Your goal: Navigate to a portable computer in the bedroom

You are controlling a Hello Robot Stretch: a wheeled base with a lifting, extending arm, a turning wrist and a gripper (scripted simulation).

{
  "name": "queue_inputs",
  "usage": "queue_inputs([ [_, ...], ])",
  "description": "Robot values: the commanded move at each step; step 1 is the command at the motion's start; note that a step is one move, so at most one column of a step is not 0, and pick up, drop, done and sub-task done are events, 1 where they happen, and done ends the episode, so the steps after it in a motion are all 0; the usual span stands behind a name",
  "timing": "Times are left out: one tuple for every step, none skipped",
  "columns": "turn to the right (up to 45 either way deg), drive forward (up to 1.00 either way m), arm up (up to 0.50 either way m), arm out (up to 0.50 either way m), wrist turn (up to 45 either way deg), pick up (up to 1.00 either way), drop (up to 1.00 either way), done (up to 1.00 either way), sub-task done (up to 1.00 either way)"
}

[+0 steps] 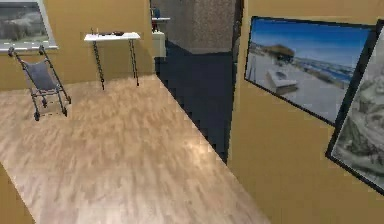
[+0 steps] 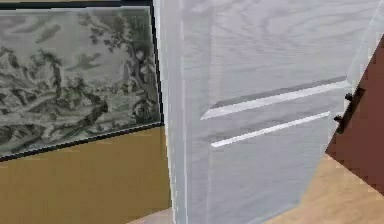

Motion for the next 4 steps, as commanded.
queue_inputs([
  [0.0,1.0,0.0,0.0,0.0,0.0,0.0,0.0,0.0],
  [0.0,0.65,0.0,0.0,0.0,0.0,0.0,0.0,0.0],
  [9.0,0.0,0.0,0.0,0.0,0.0,0.0,0.0,0.0],
  [0.0,1.0,0.0,0.0,0.0,0.0,0.0,0.0,0.0],
])
